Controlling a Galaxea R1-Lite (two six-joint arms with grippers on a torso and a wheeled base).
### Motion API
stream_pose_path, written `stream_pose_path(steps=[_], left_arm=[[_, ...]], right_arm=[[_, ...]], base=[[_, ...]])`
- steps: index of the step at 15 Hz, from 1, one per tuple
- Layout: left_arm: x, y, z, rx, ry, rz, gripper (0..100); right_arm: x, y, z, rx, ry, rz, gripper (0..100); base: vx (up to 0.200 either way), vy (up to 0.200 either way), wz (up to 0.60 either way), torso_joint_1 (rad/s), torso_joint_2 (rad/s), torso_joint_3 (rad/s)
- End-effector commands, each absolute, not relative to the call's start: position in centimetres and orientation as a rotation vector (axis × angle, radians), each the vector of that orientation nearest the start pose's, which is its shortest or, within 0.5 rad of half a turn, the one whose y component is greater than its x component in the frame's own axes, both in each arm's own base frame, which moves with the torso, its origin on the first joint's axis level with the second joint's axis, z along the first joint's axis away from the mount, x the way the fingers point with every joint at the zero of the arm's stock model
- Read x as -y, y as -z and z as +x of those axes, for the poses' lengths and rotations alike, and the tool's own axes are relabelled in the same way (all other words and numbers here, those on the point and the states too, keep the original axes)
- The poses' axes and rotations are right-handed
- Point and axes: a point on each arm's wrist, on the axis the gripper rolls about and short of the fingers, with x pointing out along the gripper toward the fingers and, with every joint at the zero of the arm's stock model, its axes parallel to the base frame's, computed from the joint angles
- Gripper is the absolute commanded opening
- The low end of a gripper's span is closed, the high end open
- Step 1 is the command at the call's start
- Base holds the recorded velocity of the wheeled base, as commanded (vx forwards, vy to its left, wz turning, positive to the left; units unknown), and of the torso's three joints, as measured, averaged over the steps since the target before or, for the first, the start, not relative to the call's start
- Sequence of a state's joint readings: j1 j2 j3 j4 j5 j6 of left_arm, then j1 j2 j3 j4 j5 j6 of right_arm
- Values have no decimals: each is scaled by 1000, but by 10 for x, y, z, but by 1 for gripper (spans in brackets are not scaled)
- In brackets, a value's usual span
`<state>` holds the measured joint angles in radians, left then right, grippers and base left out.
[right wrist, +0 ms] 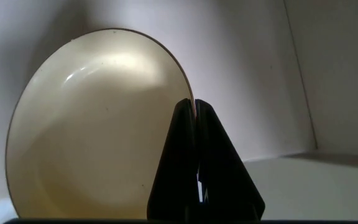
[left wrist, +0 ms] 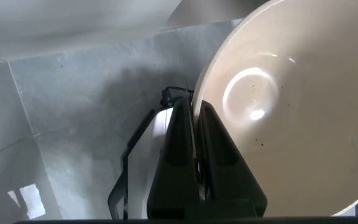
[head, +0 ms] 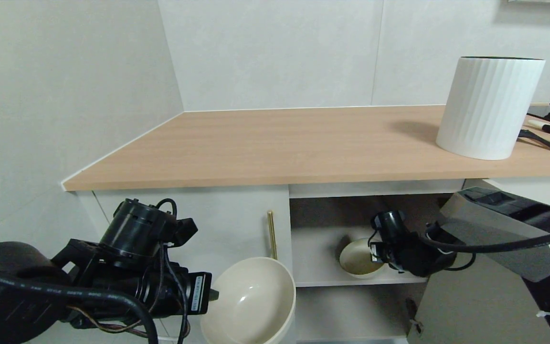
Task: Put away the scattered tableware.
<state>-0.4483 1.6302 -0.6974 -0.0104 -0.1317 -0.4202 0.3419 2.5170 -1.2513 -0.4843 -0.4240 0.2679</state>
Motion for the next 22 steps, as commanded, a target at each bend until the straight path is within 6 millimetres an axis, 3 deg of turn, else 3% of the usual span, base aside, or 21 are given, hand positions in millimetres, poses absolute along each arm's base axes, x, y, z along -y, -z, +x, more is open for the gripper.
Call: stream_pose_path(steps=[1, 5, 9, 20, 21, 22], left_arm=[[109, -122, 220, -1019, 333, -231, 0], [110, -123, 218, -1016, 337, -229, 0], [110, -124, 218, -1008, 330, -224, 0], [110, -125, 218, -1003, 328, -225, 0], [110, -125, 218, -1001, 325, -222, 0], [110, -125, 218, -999, 324, -222, 0]], right_arm=[[-138, 48, 420, -712, 181, -39, 0], [-144, 57, 433, -677, 222, -49, 0], [-153, 56, 436, -658, 206, -40, 0], [-153, 55, 436, -658, 206, -40, 0], [-154, 55, 437, -656, 206, -39, 100], [-153, 55, 437, -655, 208, -37, 100]], base=[[0, 0, 0, 0, 0, 0], [0, 0, 0, 0, 0, 0], [0, 0, 0, 0, 0, 0], [0, 0, 0, 0, 0, 0], [0, 0, 0, 0, 0, 0], [0, 0, 0, 0, 0, 0]])
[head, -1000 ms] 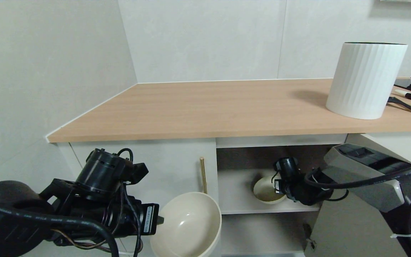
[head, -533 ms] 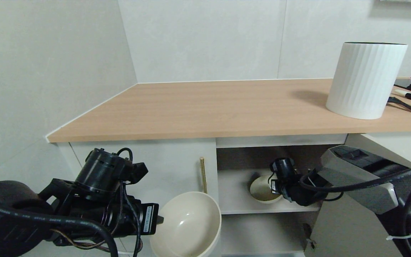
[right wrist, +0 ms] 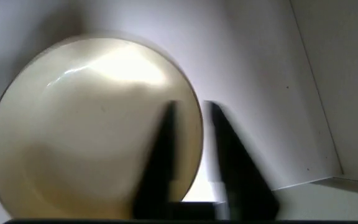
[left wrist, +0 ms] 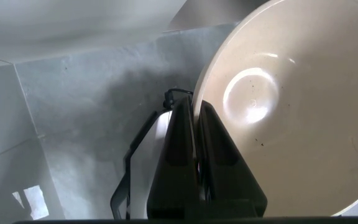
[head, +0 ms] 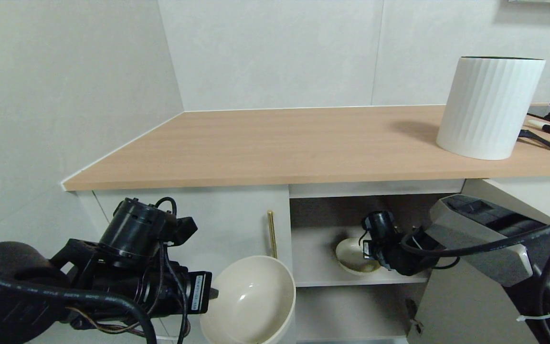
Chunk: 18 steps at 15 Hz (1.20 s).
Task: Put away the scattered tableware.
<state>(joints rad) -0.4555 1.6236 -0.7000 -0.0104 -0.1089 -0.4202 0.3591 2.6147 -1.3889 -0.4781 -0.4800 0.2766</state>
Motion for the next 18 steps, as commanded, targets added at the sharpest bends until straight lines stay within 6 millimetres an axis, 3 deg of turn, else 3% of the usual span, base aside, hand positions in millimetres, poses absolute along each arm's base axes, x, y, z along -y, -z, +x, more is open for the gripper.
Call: stream_pose_path(steps=[1, 6, 8, 13, 15, 18], left_arm=[[110, -125, 218, -998, 322, -223, 0], [110, -126, 219, -995, 318, -222, 0], [111, -126, 219, -992, 323, -219, 0], [135, -134, 230, -956, 368, -187, 0], [153, -128, 231, -939, 328, -114, 0], [164, -127, 228, -931, 327, -76, 0]], right_arm=[[-153, 55, 437, -655, 208, -37, 100], [-152, 55, 438, -654, 210, -33, 100], [-151, 45, 432, -651, 212, -22, 100], [-153, -8, 382, -685, 80, -9, 100], [-165, -48, 351, -680, 1, -16, 100], [-177, -110, 289, -703, -209, 11, 100]], base=[[0, 0, 0, 0, 0, 0], [0, 0, 0, 0, 0, 0], [0, 0, 0, 0, 0, 0], [0, 0, 0, 0, 0, 0], [0, 0, 0, 0, 0, 0], [0, 0, 0, 0, 0, 0]])
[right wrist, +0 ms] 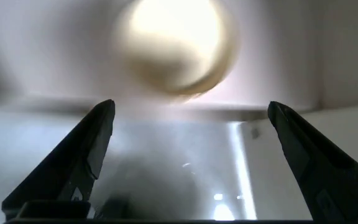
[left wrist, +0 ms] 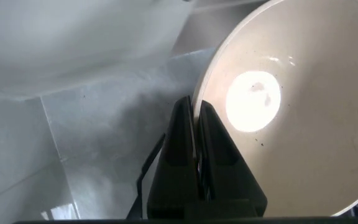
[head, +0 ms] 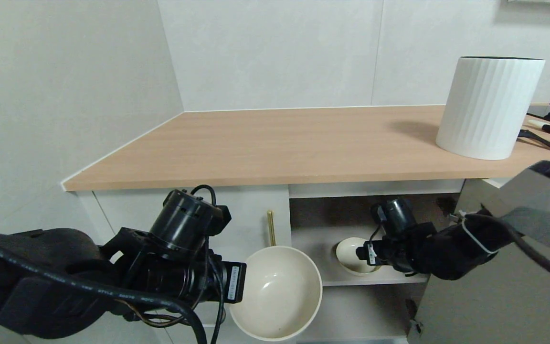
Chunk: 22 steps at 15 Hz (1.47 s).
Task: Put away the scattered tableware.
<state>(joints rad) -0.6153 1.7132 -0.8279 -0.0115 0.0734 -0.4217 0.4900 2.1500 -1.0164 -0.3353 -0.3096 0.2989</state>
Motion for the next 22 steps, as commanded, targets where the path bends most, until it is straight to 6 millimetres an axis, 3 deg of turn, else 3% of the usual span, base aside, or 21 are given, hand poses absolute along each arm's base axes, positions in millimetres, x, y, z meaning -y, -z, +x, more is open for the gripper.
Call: stream_pose_path(steps=[1, 4, 8, 10, 15, 22], left_arm=[[166, -122, 228, -946, 328, -65, 0], [174, -112, 227, -968, 317, -31, 0], [179, -110, 222, -965, 318, -9, 0], [183, -111, 218, -956, 322, 6, 0], [184, -114, 217, -942, 319, 6, 0], [187, -116, 212, -917, 310, 26, 0]], right_arm=[[-176, -126, 271, -694, -267, 20, 100], [-176, -160, 234, -665, -357, 23, 100], [-188, -178, 197, -722, -573, 65, 100], [-203, -169, 187, -762, -633, 31, 100], [-225, -133, 196, -866, -618, -35, 100], [-234, -118, 203, -883, -609, -48, 100]], base=[[0, 0, 0, 0, 0, 0], [0, 0, 0, 0, 0, 0], [0, 0, 0, 0, 0, 0], [0, 0, 0, 0, 0, 0], [0, 0, 0, 0, 0, 0], [0, 0, 0, 0, 0, 0]])
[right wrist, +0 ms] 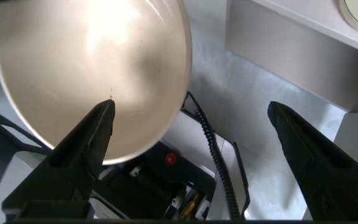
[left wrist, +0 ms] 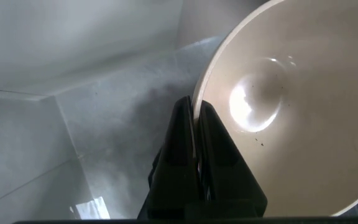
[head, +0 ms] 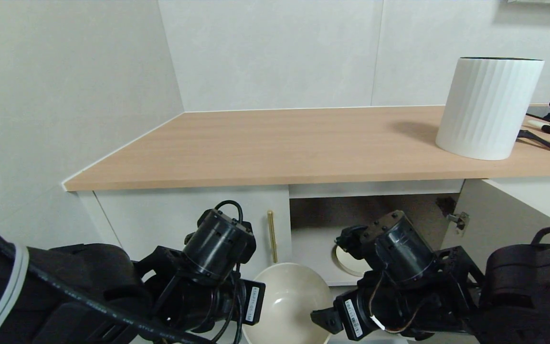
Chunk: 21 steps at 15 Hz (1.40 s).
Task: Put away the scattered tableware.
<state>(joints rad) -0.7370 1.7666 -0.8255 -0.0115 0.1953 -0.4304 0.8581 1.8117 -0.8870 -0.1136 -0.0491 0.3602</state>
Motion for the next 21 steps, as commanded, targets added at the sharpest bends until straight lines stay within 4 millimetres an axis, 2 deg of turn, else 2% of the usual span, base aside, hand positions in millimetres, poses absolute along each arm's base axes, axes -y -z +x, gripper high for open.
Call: stream_pose_path(steps=[1, 3, 4, 21], left_arm=[[188, -116, 212, -917, 313, 28, 0], [189, -117, 210, -913, 312, 34, 0], [189, -117, 210, -908, 305, 39, 0], [188, -115, 208, -906, 284, 56, 0]], right_arm=[[-234, -117, 203, -886, -607, -48, 100], [-234, -116, 203, -886, -607, -48, 100], [-234, -116, 203, -887, -607, -50, 0], [-234, -110, 204, -904, -601, -63, 0]], base=[[0, 0, 0, 0, 0, 0], [0, 0, 0, 0, 0, 0], [0, 0, 0, 0, 0, 0], [0, 0, 0, 0, 0, 0]])
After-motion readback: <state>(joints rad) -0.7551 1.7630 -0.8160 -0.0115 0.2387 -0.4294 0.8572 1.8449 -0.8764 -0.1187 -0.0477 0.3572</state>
